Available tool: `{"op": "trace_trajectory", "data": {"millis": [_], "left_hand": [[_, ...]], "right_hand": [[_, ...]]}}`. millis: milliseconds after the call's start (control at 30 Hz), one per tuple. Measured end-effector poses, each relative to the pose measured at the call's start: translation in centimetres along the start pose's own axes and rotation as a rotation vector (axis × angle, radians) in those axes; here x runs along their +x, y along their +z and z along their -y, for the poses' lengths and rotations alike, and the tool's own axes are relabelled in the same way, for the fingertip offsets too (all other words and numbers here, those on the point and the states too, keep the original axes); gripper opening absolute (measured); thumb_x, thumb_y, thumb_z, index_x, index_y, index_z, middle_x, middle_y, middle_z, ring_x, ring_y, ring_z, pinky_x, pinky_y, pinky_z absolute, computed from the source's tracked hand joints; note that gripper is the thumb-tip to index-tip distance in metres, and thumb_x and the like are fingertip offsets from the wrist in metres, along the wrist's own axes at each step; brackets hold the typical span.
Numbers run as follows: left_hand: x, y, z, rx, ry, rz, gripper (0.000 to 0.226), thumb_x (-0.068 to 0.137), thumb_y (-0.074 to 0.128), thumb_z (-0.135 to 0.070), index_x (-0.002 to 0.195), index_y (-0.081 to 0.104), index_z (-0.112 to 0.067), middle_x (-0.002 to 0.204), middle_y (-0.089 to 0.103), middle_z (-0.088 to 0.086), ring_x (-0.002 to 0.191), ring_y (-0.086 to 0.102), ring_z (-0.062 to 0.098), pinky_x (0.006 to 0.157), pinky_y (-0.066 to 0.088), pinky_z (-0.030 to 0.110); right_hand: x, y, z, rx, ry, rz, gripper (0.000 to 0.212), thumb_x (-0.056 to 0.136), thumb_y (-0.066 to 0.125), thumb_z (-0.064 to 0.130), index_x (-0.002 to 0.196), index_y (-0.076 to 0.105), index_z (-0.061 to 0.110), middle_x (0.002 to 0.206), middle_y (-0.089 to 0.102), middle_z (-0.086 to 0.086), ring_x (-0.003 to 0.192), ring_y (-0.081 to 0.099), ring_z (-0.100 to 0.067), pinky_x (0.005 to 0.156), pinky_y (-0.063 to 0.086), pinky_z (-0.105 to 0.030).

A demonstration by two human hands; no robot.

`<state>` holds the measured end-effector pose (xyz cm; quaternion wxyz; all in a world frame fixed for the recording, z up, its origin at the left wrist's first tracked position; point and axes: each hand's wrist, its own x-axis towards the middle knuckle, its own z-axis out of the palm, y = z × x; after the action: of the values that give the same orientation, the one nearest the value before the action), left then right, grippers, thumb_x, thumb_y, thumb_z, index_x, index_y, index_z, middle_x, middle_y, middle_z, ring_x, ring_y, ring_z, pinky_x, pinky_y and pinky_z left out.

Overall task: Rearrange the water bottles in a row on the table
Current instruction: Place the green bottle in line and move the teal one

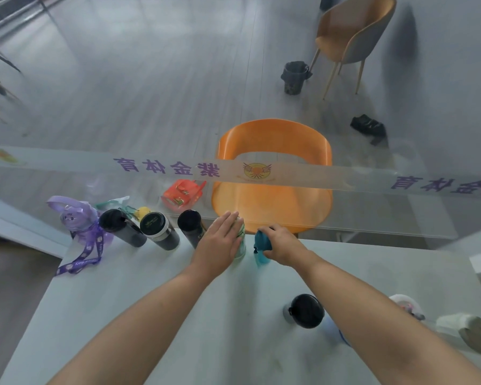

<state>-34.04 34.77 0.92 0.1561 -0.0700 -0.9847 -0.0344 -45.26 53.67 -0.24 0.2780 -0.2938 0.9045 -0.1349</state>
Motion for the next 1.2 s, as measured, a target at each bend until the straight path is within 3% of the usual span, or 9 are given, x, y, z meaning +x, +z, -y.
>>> {"op": "trace_trajectory", "data": {"millis": [300,500,633,833,967,1067,1200], "left_hand": [[-0.1,0.3,0.1,-0.043,-0.051,0.052,0.046,0.101,0.04,-0.029,0.137,0.052,-0.004,0.144,0.05,0.015,0.135,0.042,0.031,0.11,0.037,0.044],[0.1,-0.6,-0.9,-0.094,-0.152,0.169,0.053,0.096,0.047,-0.037,0.142,0.045,-0.011,0.151,0.04,0.012,0.141,0.032,0.032,0.115,0.029,0.051],[0.0,-1.5,-2.0,-0.057,-0.102,0.145,0.048,0.095,0.047,-0.038,0.137,0.047,-0.015,0.147,0.044,0.01,0.138,0.035,0.032,0.116,0.025,0.052],[0.2,-1.9,-4.6,-0.163,0.117,0.071,0.032,0.096,0.045,-0.031,0.122,0.057,-0.016,0.129,0.057,0.004,0.125,0.047,0.026,0.113,0.03,0.049],[0.2,-1.7,-6.1,-0.237,0.236,0.023,0.024,0.094,0.043,-0.023,0.102,0.064,-0.016,0.091,0.067,0.001,0.09,0.06,0.026,0.094,0.045,0.041],[0.0,-1.5,-6.5,-0.218,0.251,0.085,0.014,0.087,0.059,-0.012,0.098,0.064,-0.018,0.074,0.067,-0.002,0.074,0.06,0.024,0.076,0.047,0.037],[0.1,-1.5,-6.7,-0.183,0.216,0.21,0.029,0.079,0.063,-0.002,0.104,0.064,-0.017,0.076,0.068,-0.001,0.076,0.062,0.026,0.073,0.048,0.037]], "right_hand": [[0.1,0.3,-0.1,0.009,0.043,0.0,0.074,0.086,0.073,0.027,0.15,0.035,0.03,0.146,0.04,-0.004,0.132,0.04,-0.028,0.108,0.043,-0.043],[-1.2,-0.4,-0.3,-0.088,0.072,0.023,0.093,0.084,0.073,0.043,0.157,0.015,0.037,0.165,0.015,-0.011,0.15,0.02,-0.036,0.12,0.022,-0.047],[-4.1,-1.1,-1.0,-0.05,0.073,-0.055,0.087,0.086,0.072,0.045,0.156,0.021,0.034,0.163,0.024,-0.011,0.149,0.024,-0.035,0.119,0.025,-0.049],[-10.1,-1.8,-1.6,-0.017,0.141,-0.066,0.076,0.087,0.067,0.051,0.152,0.036,0.027,0.155,0.043,0.002,0.142,0.039,-0.023,0.116,0.035,-0.043],[-13.8,-0.3,-1.5,-0.037,0.184,0.033,0.08,0.082,0.068,0.055,0.151,0.037,0.028,0.155,0.042,0.003,0.142,0.04,-0.021,0.116,0.035,-0.04],[-15.4,1.3,-1.4,-0.058,0.201,0.13,0.086,0.074,0.072,0.058,0.149,0.036,0.035,0.147,0.047,0.003,0.136,0.045,-0.022,0.112,0.04,-0.041],[-15.9,2.9,-1.5,-0.172,0.191,0.213,0.084,0.078,0.075,0.045,0.149,0.032,0.035,0.139,0.048,-0.003,0.127,0.049,-0.028,0.104,0.042,-0.042]]}}
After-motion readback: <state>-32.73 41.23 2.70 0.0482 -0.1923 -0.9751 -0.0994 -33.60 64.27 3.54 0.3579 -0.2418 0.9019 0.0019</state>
